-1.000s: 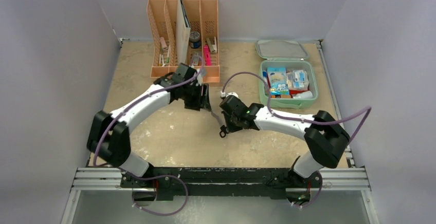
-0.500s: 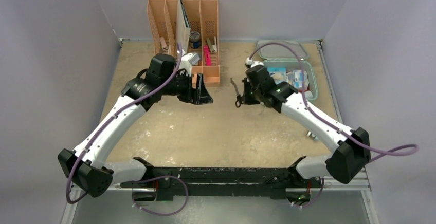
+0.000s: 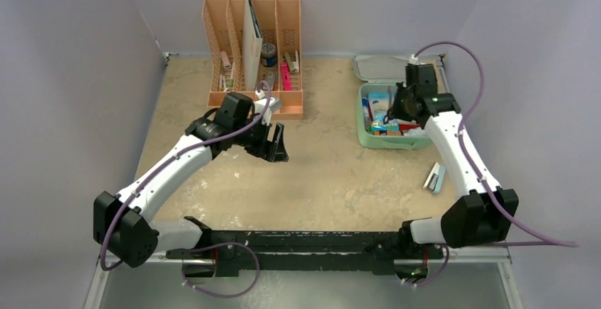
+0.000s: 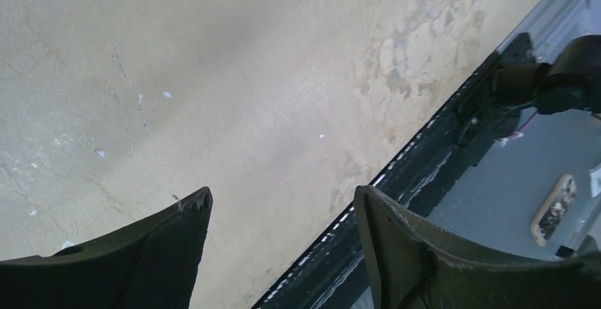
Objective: Organize the medicine kit
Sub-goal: Place the scissors in the medicine box.
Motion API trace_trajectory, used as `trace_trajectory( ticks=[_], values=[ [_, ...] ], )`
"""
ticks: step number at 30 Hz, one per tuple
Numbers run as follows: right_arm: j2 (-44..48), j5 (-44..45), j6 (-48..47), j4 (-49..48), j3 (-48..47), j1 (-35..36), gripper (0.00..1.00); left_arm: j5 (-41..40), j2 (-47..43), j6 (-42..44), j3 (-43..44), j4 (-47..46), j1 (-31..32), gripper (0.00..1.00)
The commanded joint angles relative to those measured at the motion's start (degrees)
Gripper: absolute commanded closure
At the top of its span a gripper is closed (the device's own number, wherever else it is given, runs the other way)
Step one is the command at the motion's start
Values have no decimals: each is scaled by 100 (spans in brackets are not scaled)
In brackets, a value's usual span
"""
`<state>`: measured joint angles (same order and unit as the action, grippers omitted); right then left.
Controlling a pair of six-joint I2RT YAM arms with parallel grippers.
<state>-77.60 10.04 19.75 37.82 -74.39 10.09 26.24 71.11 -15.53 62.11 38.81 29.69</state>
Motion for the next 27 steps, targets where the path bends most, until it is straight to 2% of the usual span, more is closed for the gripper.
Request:
trace_trajectory(
  ticks=[1,6,9,13,20,27],
  values=[
    [-216,-617,-333,-168,-86,-727,100,-247,140,409,-164,-273,-4,27],
    [-616,-1288,-522,-460,-149,-1310,100,-458,146,589,-250,-194,-2,26],
    [-793,-1256,-502,-522,-227,-1452,100,-441,123,595,-344,-217,1,26],
    [-817,-1282,-270,-661,-134,-1507,100,-457,129,636,-374,-181,-3,26],
    [-814,-1939,-611,-1411,254,-1592,100,-357,203,680,-348,-125,0,26],
    [-1409,-2266,-630,-1520,-12,-1658,100,-481,208,709,-367,-75,-1,26]
  ],
)
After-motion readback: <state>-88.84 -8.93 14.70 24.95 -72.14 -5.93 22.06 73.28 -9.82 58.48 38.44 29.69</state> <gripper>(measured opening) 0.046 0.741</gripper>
